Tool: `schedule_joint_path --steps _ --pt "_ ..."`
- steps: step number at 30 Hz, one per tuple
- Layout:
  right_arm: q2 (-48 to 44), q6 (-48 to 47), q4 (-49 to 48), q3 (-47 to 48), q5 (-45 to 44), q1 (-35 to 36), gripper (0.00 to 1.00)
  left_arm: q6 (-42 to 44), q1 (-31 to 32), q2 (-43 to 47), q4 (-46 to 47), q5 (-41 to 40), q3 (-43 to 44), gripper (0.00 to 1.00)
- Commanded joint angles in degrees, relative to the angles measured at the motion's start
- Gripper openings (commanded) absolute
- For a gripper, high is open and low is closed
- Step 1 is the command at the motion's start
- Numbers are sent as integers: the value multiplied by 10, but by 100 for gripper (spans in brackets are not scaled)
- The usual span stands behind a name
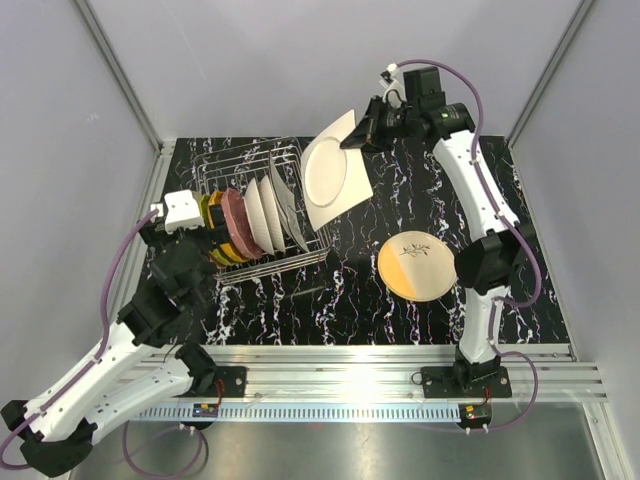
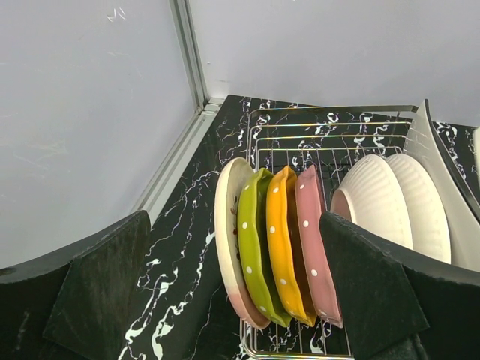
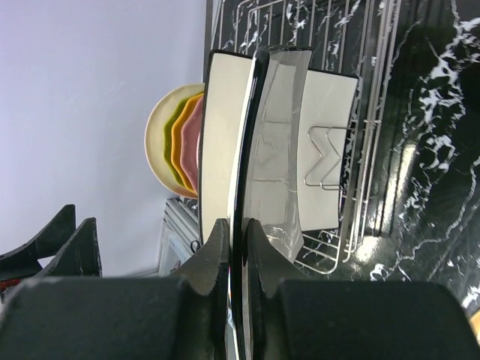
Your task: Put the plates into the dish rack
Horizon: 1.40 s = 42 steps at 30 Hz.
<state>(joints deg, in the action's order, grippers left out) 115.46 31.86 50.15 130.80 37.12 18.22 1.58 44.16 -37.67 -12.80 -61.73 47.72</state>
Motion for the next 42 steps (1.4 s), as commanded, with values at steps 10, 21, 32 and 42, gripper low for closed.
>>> schedule_joint_path --steps 10,21,32,42 --pt "54 -25 -15 104 -16 57 0 -13 -4 -6 10 13 7 99" --pt "110 -59 29 148 -67 88 0 -14 -4 -6 6 19 9 99" --pt "129 -51 12 153 -80 111 2 -29 -4 -7 -1 25 12 99" --pt "134 -25 -29 127 -89 123 23 -33 -4 -8 -7 32 15 99"
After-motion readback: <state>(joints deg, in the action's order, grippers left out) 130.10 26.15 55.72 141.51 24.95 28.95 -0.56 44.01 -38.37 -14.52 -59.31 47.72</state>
